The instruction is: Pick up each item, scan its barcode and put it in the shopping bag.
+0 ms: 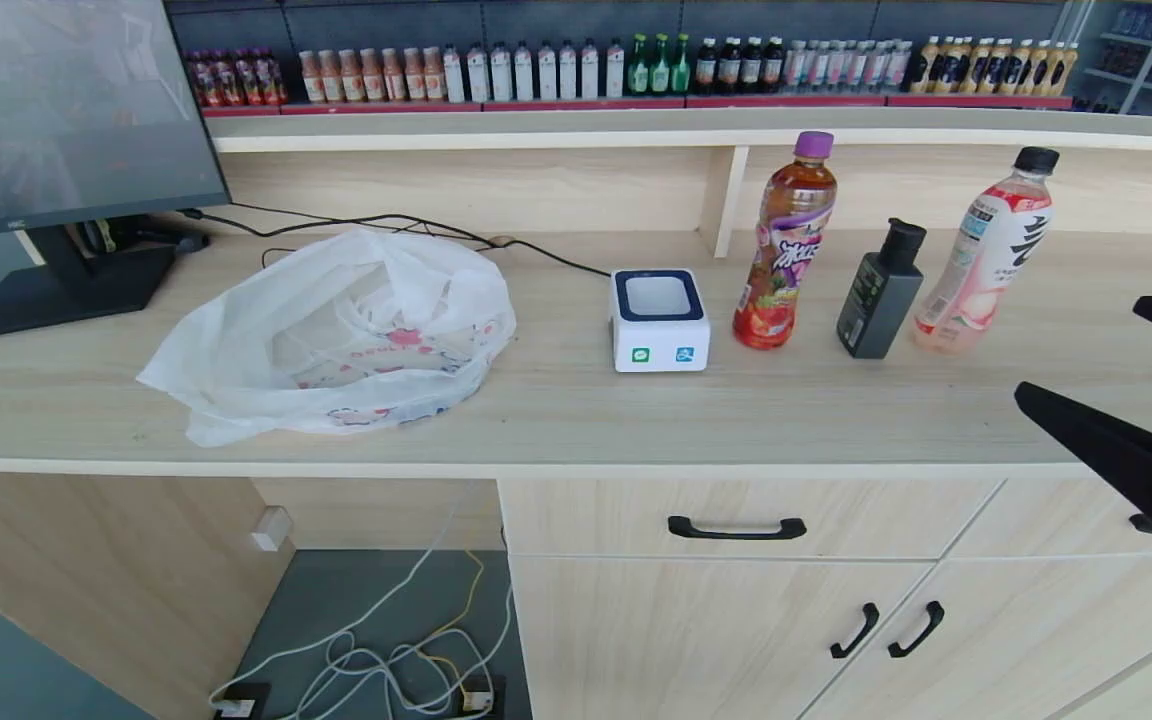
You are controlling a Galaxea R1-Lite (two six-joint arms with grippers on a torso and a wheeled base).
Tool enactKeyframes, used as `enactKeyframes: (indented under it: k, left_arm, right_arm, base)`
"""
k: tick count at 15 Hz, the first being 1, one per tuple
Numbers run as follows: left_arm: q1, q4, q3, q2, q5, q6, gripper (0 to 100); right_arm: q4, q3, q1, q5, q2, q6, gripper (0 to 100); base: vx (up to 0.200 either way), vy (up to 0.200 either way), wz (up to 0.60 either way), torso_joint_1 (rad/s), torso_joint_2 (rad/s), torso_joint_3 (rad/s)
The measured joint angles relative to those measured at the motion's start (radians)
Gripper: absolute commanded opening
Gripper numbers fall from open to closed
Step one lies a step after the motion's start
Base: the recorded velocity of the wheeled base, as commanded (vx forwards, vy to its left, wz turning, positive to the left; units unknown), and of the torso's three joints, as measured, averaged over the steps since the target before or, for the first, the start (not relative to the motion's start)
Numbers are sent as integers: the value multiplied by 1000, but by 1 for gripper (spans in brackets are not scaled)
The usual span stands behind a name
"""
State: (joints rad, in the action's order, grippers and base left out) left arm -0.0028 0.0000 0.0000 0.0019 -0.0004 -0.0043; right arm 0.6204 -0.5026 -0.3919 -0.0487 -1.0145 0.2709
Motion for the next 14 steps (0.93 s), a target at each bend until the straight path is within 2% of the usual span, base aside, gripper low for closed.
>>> enactKeyframes:
  k: [2,4,6,11,14]
  left_arm:
    - [0,0,0,0,0,0,100]
    - [0,0,0,0,0,0,100]
    - [0,0,0,0,0,0,100]
    - [0,0,0,0,0,0,100]
    - [0,0,0,0,0,0,100]
  right_arm:
    - [43,-30,-87,105,-95,-46,100]
    - [50,-54,-118,132,-170,-110,100]
    - [54,-94,-124,147,-239,-170,100]
    - [63,-271,-127,205,-430,-188,100]
    - [144,-350,-130,278,-536,-189,100]
  base:
    - [0,0,0,0,0,0]
    - [0,0,0,0,0,0]
    - [0,0,0,0,0,0]
    - [0,0,0,0,0,0]
    - [0,0,0,0,0,0]
